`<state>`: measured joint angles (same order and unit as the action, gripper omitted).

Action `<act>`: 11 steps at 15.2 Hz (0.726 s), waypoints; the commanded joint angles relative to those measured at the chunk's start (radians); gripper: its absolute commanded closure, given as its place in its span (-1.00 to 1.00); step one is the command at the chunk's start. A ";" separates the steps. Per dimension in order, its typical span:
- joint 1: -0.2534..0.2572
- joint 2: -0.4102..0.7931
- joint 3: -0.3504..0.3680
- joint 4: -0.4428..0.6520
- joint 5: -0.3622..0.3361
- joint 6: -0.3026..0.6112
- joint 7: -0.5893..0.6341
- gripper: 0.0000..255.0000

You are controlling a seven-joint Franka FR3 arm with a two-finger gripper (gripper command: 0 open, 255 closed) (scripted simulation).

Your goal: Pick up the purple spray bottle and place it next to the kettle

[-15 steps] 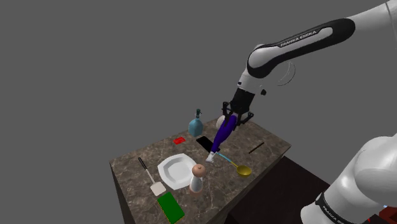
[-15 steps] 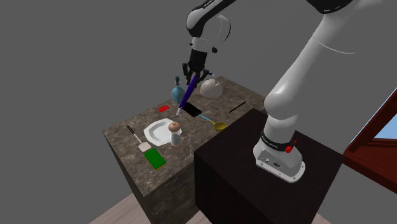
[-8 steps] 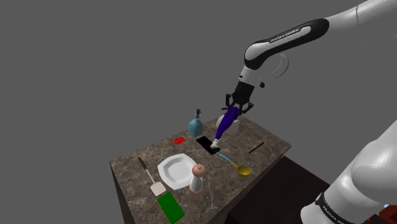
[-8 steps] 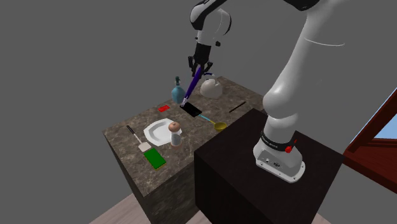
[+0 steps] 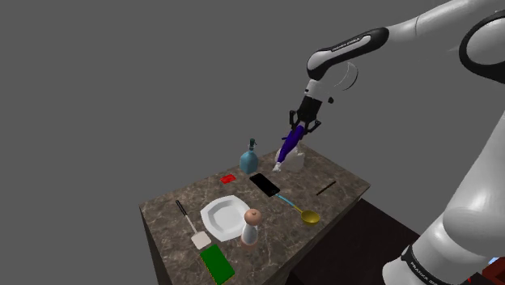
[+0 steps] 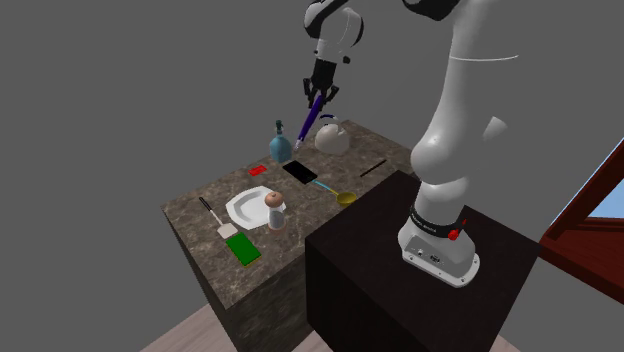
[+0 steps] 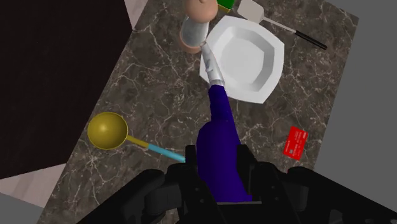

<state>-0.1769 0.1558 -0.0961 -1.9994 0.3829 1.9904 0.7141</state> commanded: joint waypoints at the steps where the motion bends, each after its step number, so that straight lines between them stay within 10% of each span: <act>1: -0.021 0.057 -0.014 0.085 -0.003 -0.038 -0.023 1.00; 11: -0.142 0.409 -0.049 0.619 0.004 -0.259 -0.095 1.00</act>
<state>-0.3040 0.5243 -0.1432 -1.4462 0.3858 1.7606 0.6259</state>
